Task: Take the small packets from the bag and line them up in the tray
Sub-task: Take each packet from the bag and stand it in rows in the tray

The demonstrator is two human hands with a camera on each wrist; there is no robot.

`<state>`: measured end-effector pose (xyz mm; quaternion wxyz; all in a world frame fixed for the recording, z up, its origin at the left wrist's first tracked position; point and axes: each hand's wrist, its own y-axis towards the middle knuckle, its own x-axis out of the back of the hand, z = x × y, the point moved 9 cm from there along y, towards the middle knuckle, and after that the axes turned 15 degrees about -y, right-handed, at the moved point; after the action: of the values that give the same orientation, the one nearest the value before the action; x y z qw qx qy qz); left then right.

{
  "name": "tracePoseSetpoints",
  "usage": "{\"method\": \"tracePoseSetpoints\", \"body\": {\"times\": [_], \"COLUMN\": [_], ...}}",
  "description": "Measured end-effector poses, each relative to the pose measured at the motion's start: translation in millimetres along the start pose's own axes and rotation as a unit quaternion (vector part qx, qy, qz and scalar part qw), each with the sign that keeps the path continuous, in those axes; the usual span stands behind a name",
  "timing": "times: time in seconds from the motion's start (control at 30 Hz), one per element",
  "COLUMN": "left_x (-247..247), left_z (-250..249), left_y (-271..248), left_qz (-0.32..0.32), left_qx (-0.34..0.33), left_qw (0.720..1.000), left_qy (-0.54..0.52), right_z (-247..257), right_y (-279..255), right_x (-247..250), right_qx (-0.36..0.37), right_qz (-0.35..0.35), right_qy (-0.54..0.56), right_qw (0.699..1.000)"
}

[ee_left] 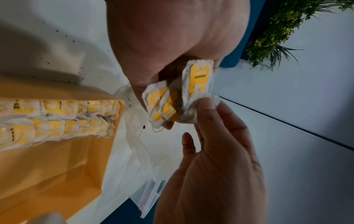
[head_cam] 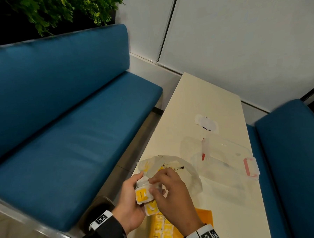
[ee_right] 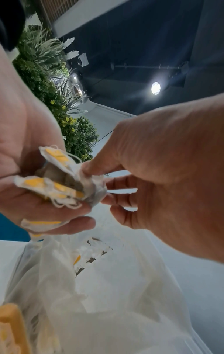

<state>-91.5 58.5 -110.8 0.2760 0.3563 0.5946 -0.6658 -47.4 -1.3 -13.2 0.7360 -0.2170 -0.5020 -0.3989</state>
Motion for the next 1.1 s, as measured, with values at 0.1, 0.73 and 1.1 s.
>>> {"method": "tracePoseSetpoints", "body": {"times": [0.1, 0.73, 1.1], "left_x": [5.0, 18.6, 8.4], "left_z": [-3.0, 3.4, 14.3], "left_y": [4.0, 10.3, -1.5], "left_qz": [0.001, -0.011, 0.047], "left_qx": [-0.009, 0.028, 0.053], "left_qw": [1.0, 0.999, 0.997], "left_qy": [0.012, 0.015, 0.032], "right_z": [0.6, -54.7, -56.2], "right_y": [3.9, -2.5, -6.1], "right_x": [2.2, 23.0, 18.2], "right_qx": [-0.005, -0.144, -0.155], "right_qz": [0.012, 0.004, -0.002], "right_qy": [-0.001, 0.122, 0.046], "right_qw": [1.0, 0.982, 0.987]}}
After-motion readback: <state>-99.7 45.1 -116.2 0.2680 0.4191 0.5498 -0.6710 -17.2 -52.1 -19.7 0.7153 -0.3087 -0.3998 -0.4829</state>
